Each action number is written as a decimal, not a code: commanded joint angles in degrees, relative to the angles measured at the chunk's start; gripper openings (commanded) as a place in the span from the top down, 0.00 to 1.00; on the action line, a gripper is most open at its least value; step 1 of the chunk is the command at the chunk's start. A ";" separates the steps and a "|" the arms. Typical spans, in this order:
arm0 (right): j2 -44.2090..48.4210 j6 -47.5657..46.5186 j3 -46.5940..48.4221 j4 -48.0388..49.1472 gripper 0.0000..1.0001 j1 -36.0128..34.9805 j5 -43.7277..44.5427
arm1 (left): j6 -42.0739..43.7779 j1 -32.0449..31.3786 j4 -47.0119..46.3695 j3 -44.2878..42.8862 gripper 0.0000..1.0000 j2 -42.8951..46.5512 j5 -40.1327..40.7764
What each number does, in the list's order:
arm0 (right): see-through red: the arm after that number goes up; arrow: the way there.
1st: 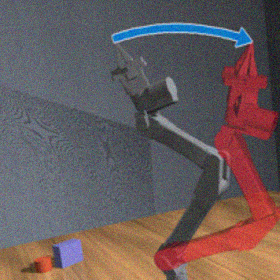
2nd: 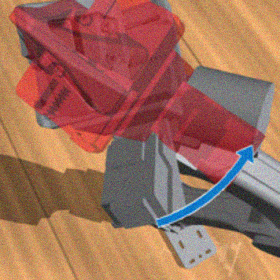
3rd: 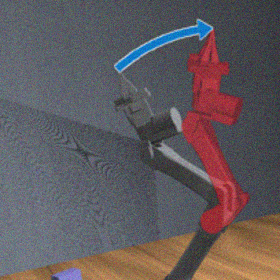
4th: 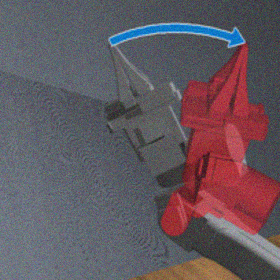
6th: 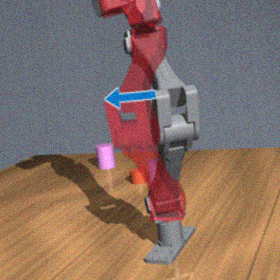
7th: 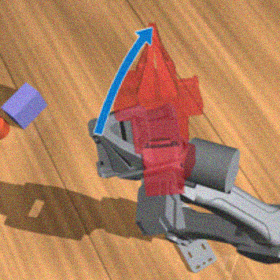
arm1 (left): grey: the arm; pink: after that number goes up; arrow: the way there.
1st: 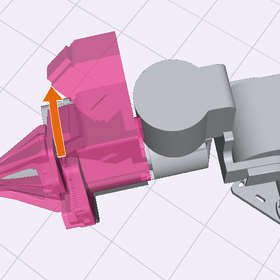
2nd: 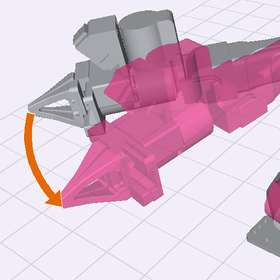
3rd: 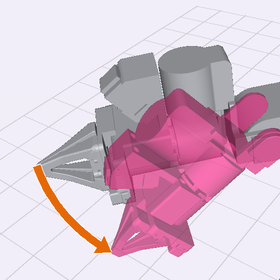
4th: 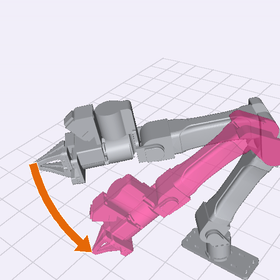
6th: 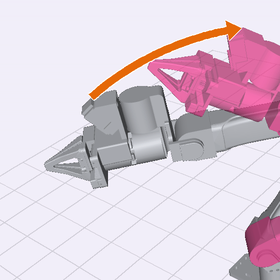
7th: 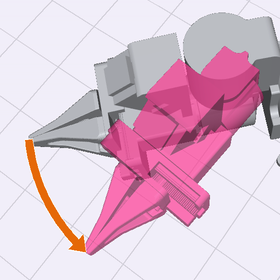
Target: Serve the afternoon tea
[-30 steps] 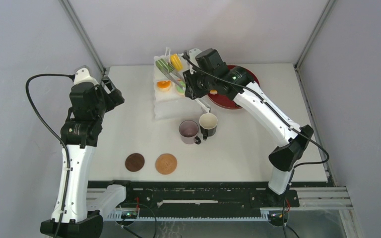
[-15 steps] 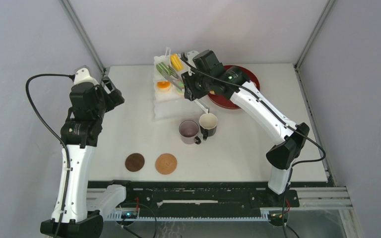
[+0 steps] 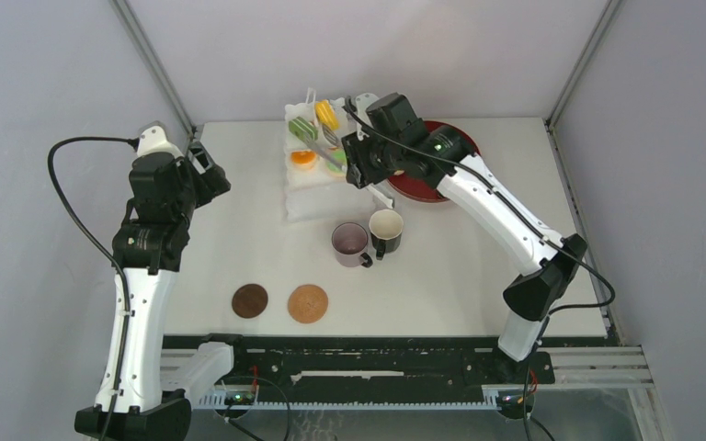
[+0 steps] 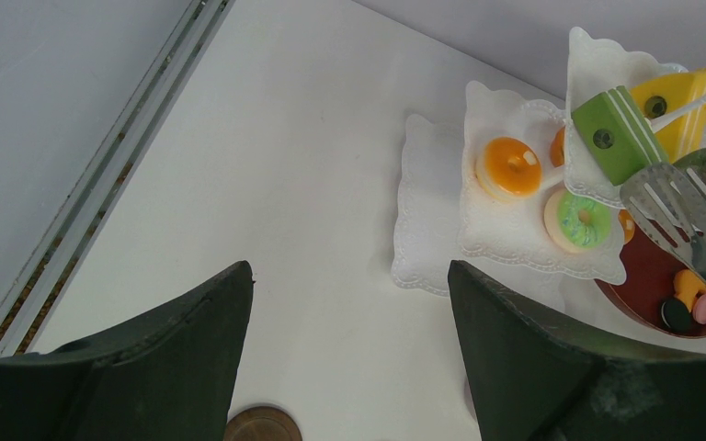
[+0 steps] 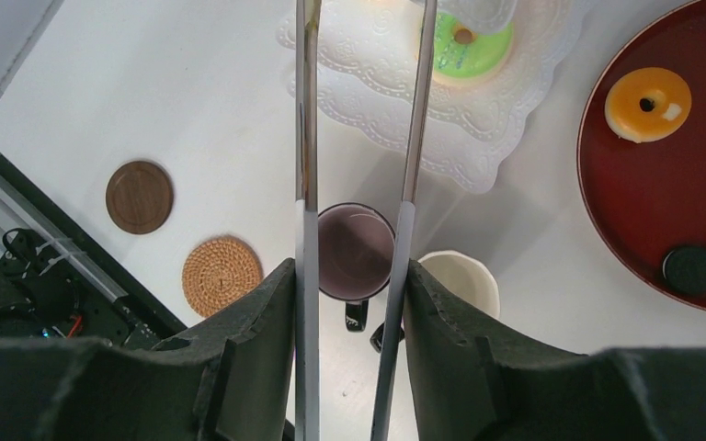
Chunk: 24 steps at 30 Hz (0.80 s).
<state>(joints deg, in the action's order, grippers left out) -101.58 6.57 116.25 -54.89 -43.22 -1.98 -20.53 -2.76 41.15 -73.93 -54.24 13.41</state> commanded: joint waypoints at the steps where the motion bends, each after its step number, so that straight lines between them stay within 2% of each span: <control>1: 6.57 1.21 -1.44 3.73 0.49 -0.02 -0.13 | 0.41 -0.19 -0.98 0.42 0.18 0.51 0.52; 6: 10.71 1.62 -5.27 4.14 0.54 -0.02 -0.08 | 0.32 -0.18 -0.89 0.11 0.18 0.43 0.38; 15: 24.31 5.08 -17.13 7.06 0.81 2.81 0.59 | -0.05 -0.17 -0.81 -0.32 0.18 -0.03 -0.29; 19: 30.73 8.24 -25.47 8.02 0.85 8.52 1.95 | -0.12 -0.20 -0.80 -0.67 0.17 -0.23 -0.53; 24: 36.08 11.96 -38.58 9.08 0.81 20.51 2.55 | -0.28 -0.17 -0.95 -0.93 0.18 -0.88 -0.95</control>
<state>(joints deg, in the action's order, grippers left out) -67.85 14.15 84.36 -49.36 -29.30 -1.28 -20.56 -2.76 41.25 -73.93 -54.78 13.30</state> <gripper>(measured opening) 0.281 0.823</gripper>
